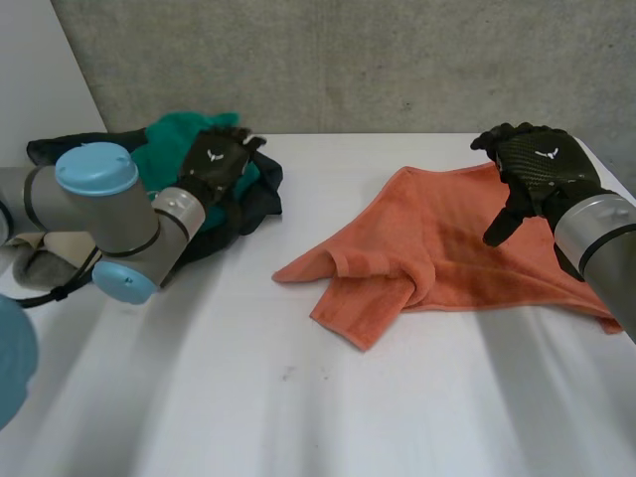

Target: Fold the laundry.

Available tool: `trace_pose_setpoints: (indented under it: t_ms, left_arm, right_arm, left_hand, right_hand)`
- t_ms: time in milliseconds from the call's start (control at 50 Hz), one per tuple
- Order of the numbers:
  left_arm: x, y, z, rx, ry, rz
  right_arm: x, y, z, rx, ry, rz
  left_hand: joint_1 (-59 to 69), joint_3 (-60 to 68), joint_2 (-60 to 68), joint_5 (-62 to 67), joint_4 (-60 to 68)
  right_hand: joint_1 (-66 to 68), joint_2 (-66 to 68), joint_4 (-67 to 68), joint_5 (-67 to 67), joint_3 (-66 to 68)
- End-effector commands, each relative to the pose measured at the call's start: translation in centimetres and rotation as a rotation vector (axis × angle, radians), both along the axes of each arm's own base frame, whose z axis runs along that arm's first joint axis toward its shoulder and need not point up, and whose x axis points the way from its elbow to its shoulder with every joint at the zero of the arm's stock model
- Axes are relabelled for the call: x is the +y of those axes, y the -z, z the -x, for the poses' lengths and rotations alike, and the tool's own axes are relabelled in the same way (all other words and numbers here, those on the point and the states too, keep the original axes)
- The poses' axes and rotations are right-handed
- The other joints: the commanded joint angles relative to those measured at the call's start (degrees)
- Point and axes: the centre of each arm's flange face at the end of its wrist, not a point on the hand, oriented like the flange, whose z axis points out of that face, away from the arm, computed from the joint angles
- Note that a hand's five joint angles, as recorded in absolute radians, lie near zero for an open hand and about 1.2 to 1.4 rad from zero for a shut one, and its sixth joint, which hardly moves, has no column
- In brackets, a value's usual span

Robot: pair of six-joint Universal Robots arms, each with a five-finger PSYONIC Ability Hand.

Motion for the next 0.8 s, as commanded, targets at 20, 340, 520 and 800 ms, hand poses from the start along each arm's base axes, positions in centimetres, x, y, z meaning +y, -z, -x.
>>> trace_pose_setpoints:
  t_ms: [20,340,520,800]
  left_arm:
    - [-1.4,4.3,-0.7,-0.082,-0.019,-0.087]
    - [-3.3,6.2,-0.6,-0.110,-0.056,-0.050]
    - [-5.1,4.8,-1.5,-0.095,-0.185,0.028]
    - [-9.5,-14.9,-17.2,0.109,-0.800,0.587]
  right_arm:
    - [-0.1,0.4,-0.1,0.009,-0.002,-0.009]
    - [-0.4,1.8,-0.2,0.031,-0.004,-0.042]
    - [-0.3,1.9,-0.2,0.034,-0.006,-0.044]
    - [-0.2,1.9,-0.4,0.035,-0.014,-0.045]
  left_hand:
    - [3.30,2.07,2.44,1.68,2.41]
    - [51.86,50.64,51.00,50.24,50.98]
    - [69.05,67.82,68.18,67.43,68.16]
    - [69.05,67.82,68.18,67.43,68.16]
  right_hand:
    - [-2.27,-2.65,-3.62,-4.07,-2.26]
    - [-2.27,-2.65,-3.62,-4.07,-2.26]
    - [-2.27,-2.65,-3.62,-4.07,-2.26]
    - [-2.27,-2.65,-3.62,-4.07,-2.26]
